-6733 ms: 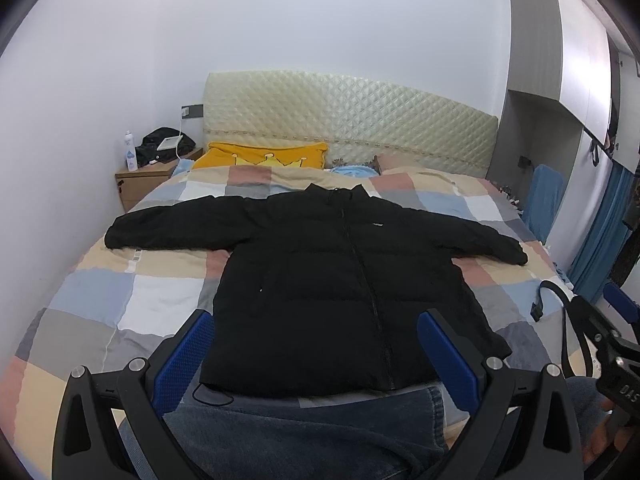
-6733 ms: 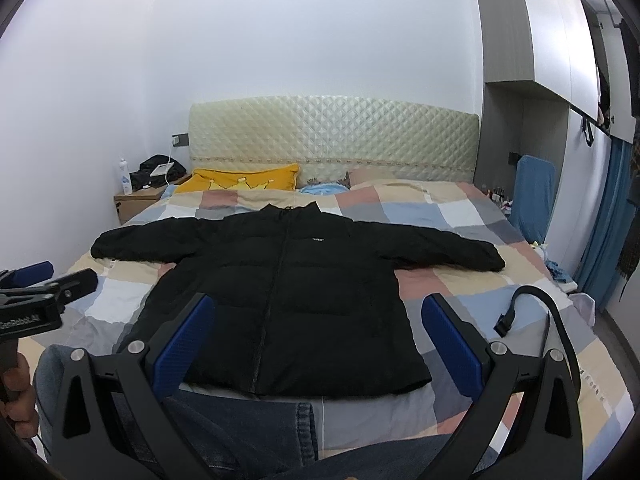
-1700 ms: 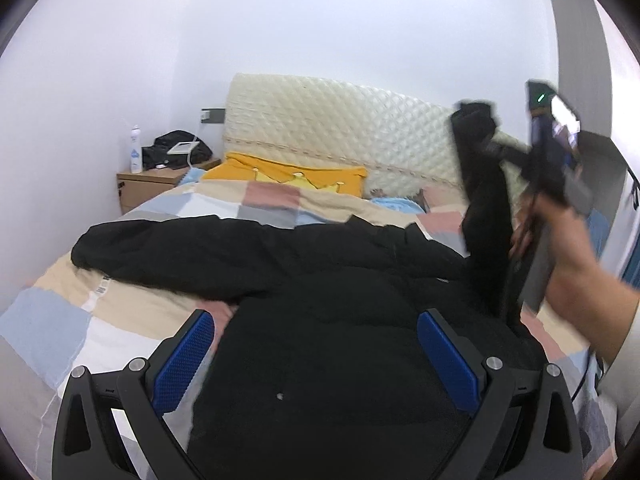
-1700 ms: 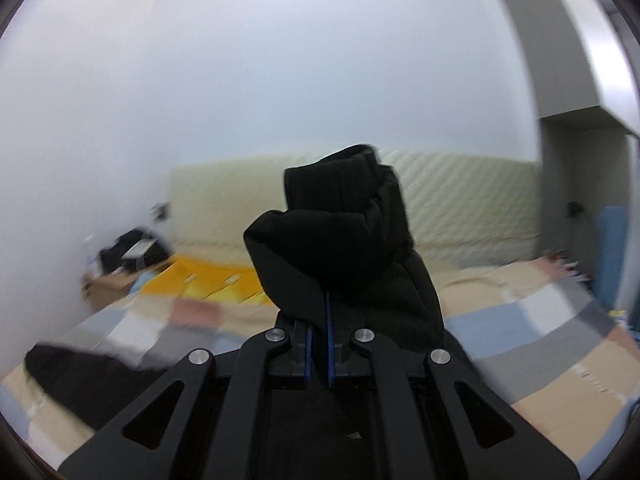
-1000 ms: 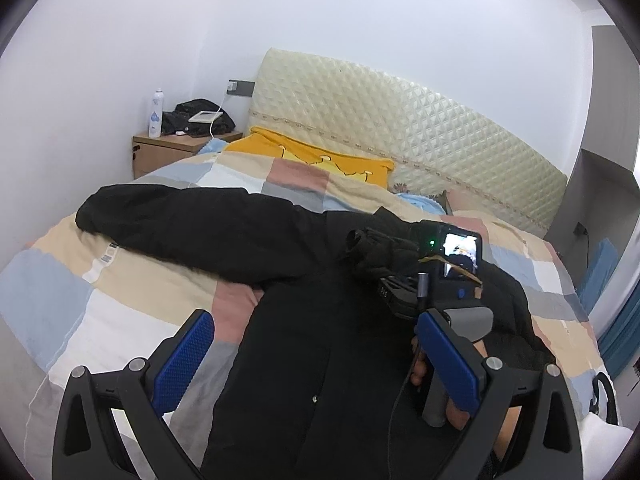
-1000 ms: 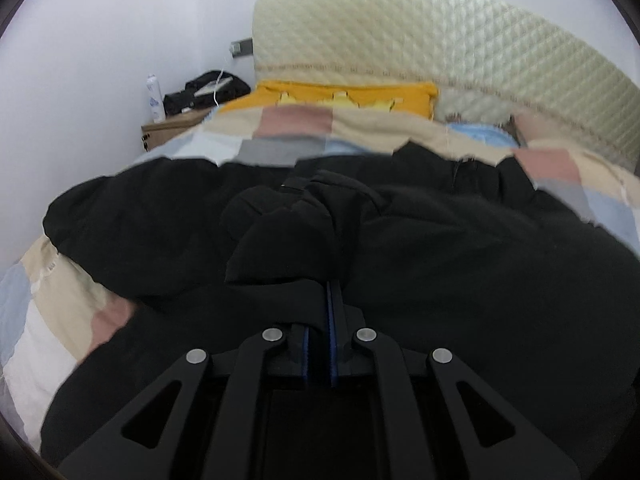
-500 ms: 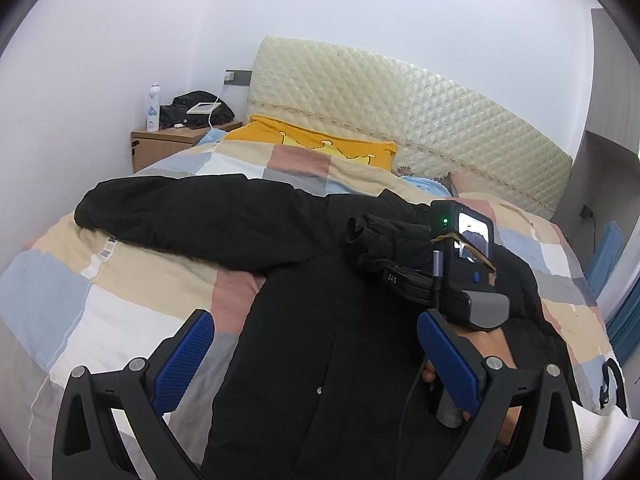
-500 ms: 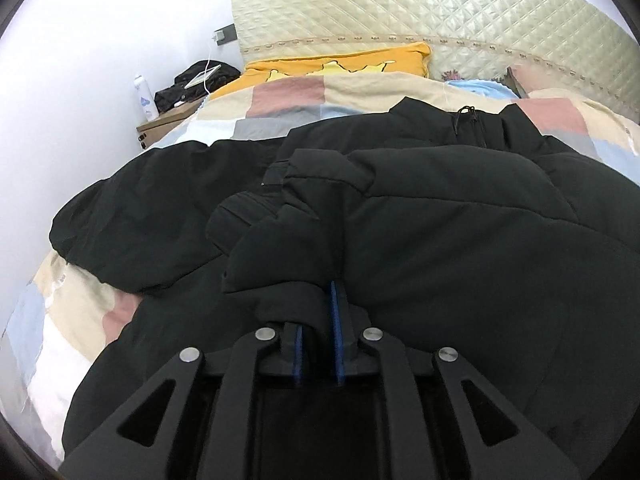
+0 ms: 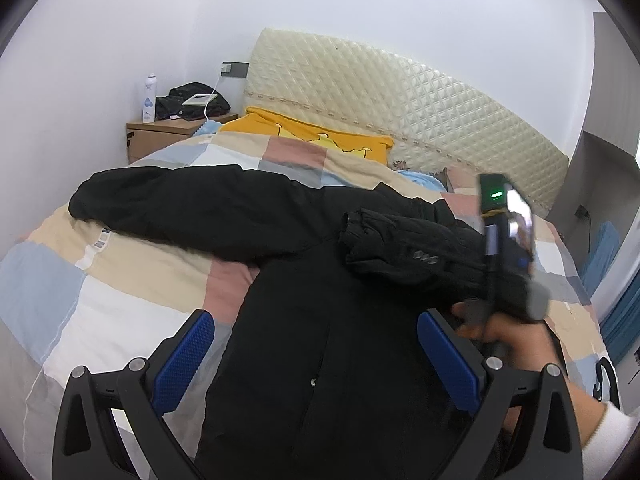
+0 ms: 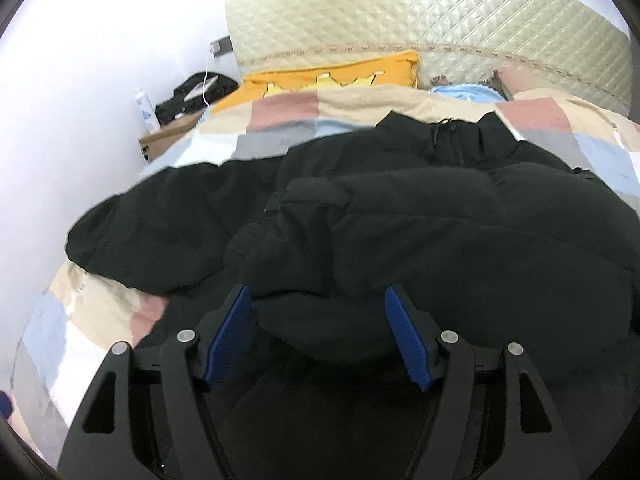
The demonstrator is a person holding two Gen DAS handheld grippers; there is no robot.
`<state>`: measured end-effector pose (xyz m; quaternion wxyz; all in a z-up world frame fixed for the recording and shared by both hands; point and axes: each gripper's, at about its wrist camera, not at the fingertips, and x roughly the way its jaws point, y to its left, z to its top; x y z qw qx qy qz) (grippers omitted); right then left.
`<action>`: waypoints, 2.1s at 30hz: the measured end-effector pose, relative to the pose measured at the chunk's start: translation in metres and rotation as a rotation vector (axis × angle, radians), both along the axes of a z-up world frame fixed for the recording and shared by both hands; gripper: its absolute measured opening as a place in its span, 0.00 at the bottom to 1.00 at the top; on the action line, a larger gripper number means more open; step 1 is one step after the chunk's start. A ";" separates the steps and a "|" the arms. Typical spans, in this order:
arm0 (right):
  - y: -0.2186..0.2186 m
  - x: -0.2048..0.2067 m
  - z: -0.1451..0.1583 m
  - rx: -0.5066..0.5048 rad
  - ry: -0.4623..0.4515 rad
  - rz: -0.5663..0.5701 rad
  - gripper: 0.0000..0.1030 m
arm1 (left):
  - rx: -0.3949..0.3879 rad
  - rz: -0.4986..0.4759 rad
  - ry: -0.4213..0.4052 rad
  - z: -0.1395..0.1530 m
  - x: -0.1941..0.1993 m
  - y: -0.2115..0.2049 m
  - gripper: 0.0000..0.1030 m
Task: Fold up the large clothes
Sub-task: 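Lift the sleeve with the right gripper and fold it across the jacket body, then open the right gripper to release the sleeve on the jacket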
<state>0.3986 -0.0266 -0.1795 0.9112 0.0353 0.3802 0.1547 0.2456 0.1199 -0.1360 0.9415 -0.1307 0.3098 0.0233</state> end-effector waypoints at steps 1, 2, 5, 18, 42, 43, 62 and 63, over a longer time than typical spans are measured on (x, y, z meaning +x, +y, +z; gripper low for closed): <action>-0.004 -0.005 0.006 0.007 -0.007 0.000 0.68 | 0.001 -0.008 0.003 0.000 0.001 -0.001 1.00; -0.008 -0.008 0.011 0.010 -0.013 -0.001 0.68 | 0.000 -0.017 0.000 0.001 0.000 -0.002 1.00; -0.026 -0.025 0.029 0.021 -0.046 -0.007 0.68 | 0.017 -0.031 -0.015 0.005 -0.003 -0.007 1.00; -0.111 -0.135 0.112 0.008 -0.251 -0.123 0.68 | 0.077 -0.050 -0.068 0.030 -0.031 -0.030 1.00; -0.191 -0.294 0.106 -0.026 -0.319 -0.207 0.68 | 0.191 -0.141 -0.159 0.042 -0.089 -0.090 1.00; -0.191 -0.299 0.105 -0.033 -0.325 -0.210 0.68 | 0.173 -0.142 -0.151 0.042 -0.089 -0.088 1.00; -0.194 -0.322 0.076 -0.040 -0.327 -0.236 0.68 | 0.189 -0.147 -0.129 0.066 -0.068 -0.063 1.00; -0.194 -0.322 0.076 -0.036 -0.325 -0.236 0.68 | 0.189 -0.145 -0.127 0.070 -0.064 -0.056 1.00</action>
